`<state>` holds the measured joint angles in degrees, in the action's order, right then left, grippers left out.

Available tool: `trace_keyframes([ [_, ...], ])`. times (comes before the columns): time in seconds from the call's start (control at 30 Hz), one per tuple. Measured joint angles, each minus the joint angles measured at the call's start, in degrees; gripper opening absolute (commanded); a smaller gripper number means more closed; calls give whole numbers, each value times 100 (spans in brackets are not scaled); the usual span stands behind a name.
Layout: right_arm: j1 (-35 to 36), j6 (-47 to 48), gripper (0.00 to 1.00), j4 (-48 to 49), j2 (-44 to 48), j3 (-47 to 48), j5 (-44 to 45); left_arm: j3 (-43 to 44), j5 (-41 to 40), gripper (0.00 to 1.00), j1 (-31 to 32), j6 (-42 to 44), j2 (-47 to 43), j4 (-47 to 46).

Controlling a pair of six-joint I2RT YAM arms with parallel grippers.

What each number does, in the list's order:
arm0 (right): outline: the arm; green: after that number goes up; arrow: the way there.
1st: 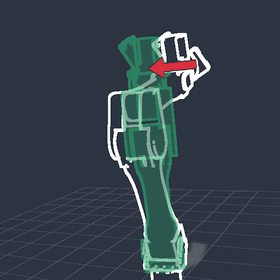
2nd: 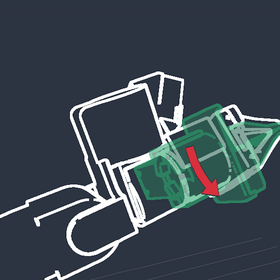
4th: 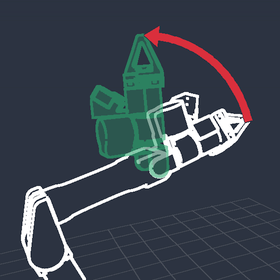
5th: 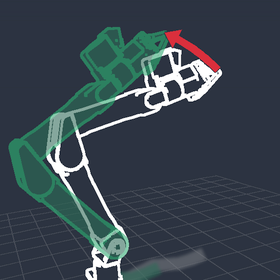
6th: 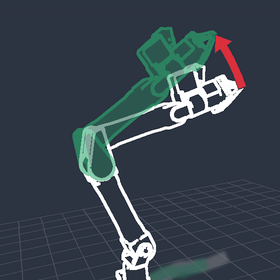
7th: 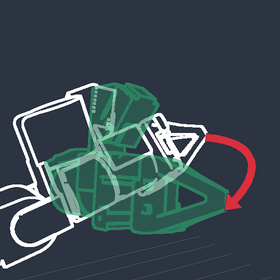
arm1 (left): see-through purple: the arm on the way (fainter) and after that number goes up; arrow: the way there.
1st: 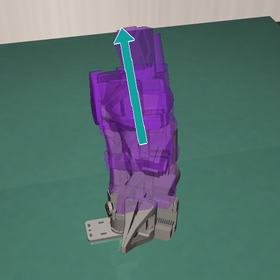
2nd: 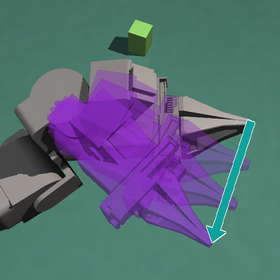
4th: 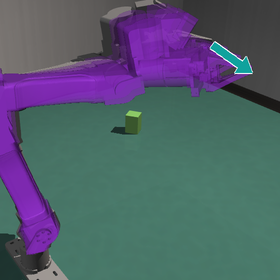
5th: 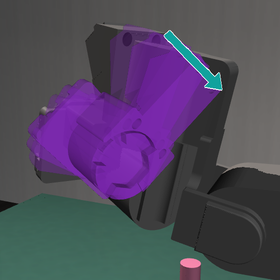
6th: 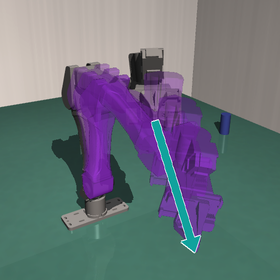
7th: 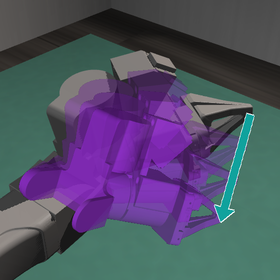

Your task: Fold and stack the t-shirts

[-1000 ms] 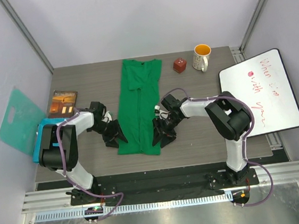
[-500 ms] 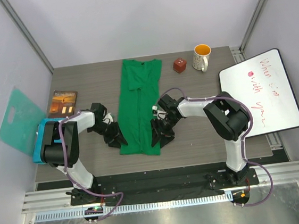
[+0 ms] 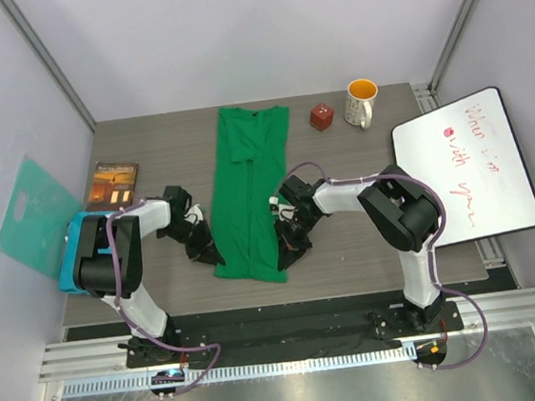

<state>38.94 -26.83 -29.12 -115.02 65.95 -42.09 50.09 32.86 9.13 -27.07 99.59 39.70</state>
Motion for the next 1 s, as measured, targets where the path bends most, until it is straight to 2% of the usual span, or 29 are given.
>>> trace_keyframes([
  [0.17,24,101,1,-203,356,-310,317,0,-94,0,2,68,-129,225],
  [0.43,46,125,1,-450,573,-299,793,249,-236,0,2,160,-323,608],
  [0.8,-111,129,1,-852,579,697,1104,1547,-529,0,2,205,-107,892],
  [1.0,-699,131,1,-957,568,1325,1137,2358,-828,0,2,192,461,990],
])
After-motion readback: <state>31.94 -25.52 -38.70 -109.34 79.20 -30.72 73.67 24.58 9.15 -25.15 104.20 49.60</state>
